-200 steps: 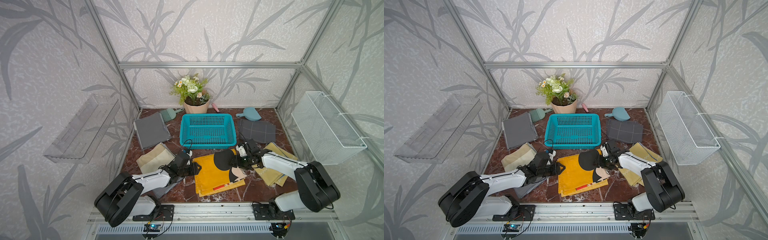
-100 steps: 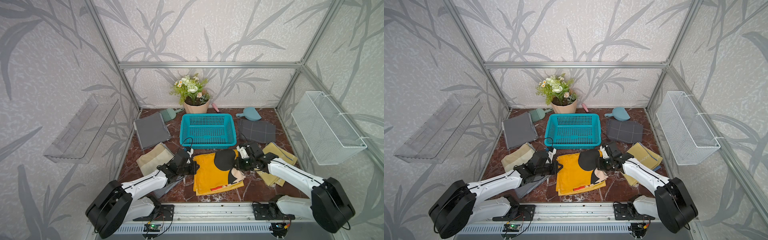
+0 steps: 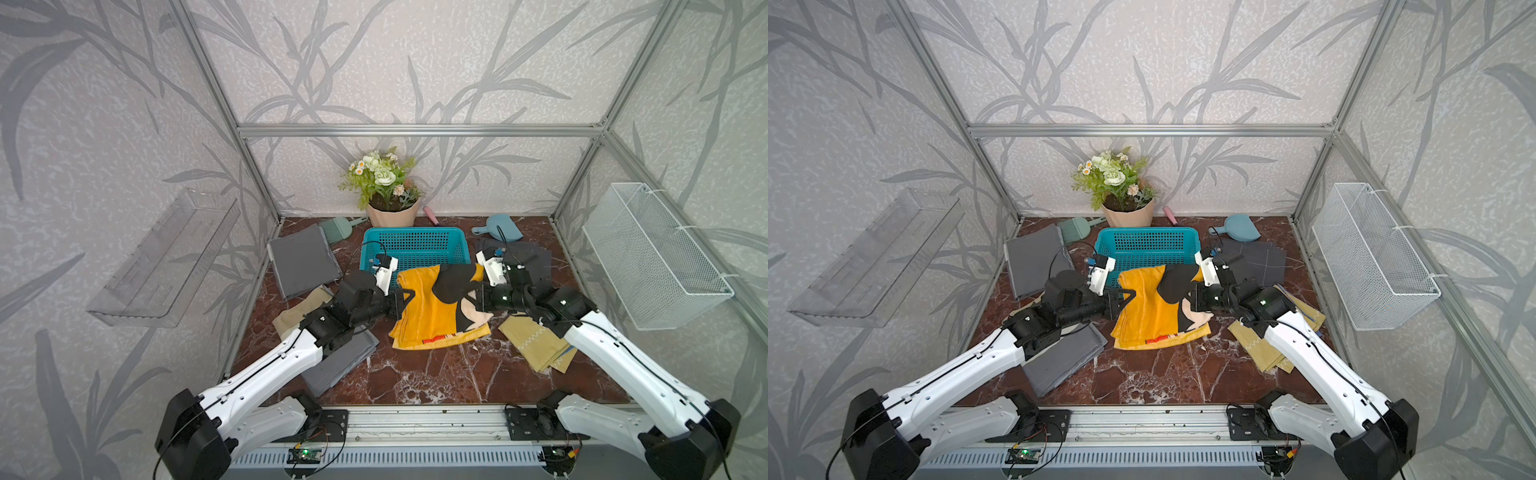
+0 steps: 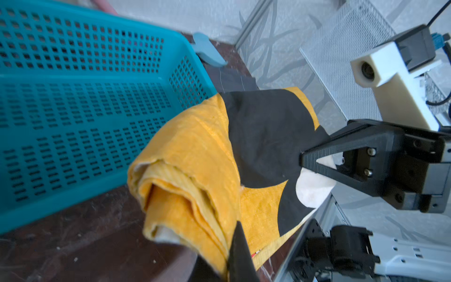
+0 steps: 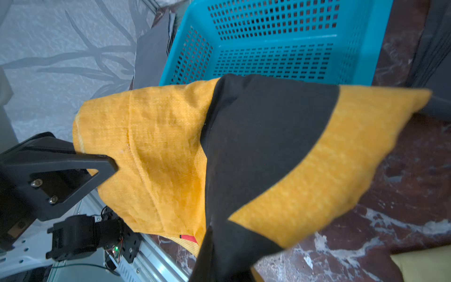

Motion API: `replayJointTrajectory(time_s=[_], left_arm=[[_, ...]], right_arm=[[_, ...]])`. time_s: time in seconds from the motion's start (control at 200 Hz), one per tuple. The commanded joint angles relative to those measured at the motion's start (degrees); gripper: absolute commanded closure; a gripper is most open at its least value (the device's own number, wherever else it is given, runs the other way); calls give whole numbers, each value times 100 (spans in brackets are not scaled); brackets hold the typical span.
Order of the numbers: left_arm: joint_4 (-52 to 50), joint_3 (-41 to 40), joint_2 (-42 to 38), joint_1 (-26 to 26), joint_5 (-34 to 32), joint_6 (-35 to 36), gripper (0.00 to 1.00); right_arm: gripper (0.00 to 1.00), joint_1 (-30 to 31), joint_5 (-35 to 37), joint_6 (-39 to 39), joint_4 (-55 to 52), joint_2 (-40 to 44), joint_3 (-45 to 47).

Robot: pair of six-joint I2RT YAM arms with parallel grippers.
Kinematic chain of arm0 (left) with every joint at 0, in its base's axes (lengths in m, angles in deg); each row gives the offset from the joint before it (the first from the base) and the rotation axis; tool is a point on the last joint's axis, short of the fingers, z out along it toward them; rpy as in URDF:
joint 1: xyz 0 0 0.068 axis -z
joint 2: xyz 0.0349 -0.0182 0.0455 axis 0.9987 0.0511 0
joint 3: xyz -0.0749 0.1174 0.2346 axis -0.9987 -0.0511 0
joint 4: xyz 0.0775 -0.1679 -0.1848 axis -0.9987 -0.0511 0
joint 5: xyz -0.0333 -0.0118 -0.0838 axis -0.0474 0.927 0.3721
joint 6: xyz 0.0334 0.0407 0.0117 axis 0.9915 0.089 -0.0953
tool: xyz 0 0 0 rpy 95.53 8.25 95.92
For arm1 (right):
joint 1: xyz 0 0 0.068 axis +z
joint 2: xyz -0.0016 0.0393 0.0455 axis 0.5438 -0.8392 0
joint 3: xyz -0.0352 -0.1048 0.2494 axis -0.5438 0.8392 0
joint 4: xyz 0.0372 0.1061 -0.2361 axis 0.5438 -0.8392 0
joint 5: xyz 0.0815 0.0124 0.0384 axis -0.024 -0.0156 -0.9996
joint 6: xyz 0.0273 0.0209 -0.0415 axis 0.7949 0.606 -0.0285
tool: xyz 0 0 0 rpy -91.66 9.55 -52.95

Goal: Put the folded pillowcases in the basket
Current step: Place the pillowcase in the basket.

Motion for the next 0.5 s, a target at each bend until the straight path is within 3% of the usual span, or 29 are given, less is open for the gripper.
replayJointTrajectory(time_s=[0.0, 0.205, 0.495], left_arm=[[322, 319, 443, -460, -213, 292, 100], [831, 890, 1672, -1429, 8, 607, 100], [1335, 1855, 3062, -2135, 416, 675, 100]], right_arm=[[100, -235, 67, -225, 202, -670, -534], [100, -783, -105, -248, 640, -2073, -1511], [100, -969, -101, -304, 670, -3694, -2717]])
